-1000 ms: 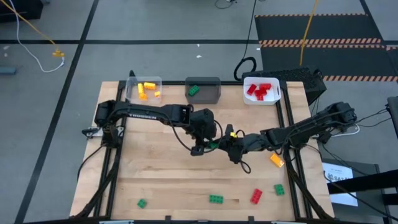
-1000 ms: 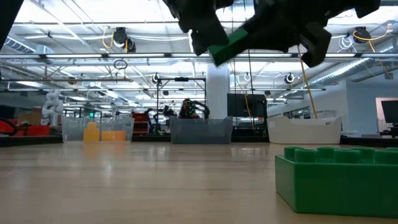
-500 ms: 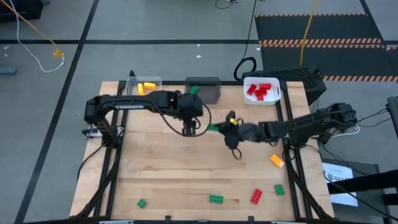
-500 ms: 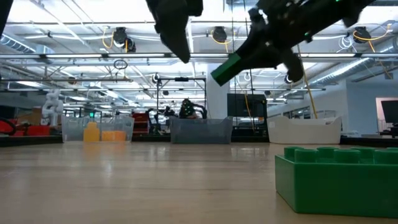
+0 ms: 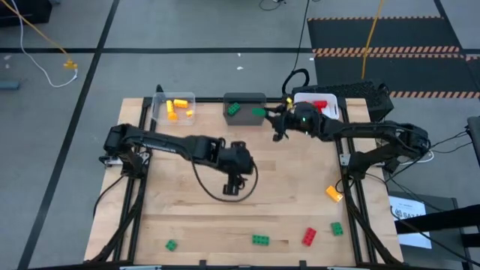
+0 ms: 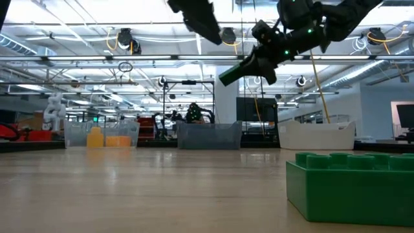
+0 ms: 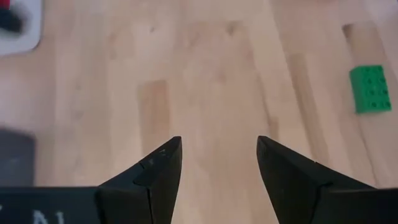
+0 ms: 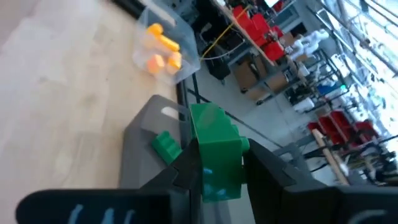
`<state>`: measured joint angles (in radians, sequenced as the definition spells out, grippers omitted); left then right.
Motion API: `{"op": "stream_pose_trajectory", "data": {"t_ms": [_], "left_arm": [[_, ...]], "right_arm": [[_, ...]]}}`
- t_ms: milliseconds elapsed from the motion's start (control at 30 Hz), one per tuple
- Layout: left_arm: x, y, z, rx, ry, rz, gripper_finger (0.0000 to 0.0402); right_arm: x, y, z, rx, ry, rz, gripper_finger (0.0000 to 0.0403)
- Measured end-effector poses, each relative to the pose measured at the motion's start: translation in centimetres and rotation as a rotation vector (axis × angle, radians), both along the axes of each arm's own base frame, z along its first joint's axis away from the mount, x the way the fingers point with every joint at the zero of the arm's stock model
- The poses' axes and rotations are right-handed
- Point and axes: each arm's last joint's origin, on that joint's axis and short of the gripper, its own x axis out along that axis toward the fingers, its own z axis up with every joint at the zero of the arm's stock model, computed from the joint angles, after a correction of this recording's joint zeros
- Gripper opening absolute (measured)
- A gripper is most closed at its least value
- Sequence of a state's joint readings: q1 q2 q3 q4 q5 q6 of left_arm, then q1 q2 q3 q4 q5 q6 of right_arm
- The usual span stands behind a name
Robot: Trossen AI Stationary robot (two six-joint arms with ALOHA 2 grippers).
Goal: Sort & place blocks by color
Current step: Put the left 8 stud green game piece into the gray bin
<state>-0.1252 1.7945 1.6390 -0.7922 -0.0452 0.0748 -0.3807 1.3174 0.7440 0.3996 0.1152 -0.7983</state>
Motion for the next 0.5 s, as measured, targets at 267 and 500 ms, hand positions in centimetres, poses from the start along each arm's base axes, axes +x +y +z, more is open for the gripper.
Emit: {"op": "stream_pose_trajectory", "data": {"t_ms": [267,500], "left_arm": [[2.6,-2.7,-4.3,0.015,0.038,-0.071,0.0209],[3.9,-4.9,-8.9,-0.031,0.135,-0.095,0.0209]], "right_arm": [[2.2,-2.3,-0.4,0.064,0.071,0.012,0.0075],[4.3,-4.3,-1.3,0.079,0.114,-0.014,0.0075]]}}
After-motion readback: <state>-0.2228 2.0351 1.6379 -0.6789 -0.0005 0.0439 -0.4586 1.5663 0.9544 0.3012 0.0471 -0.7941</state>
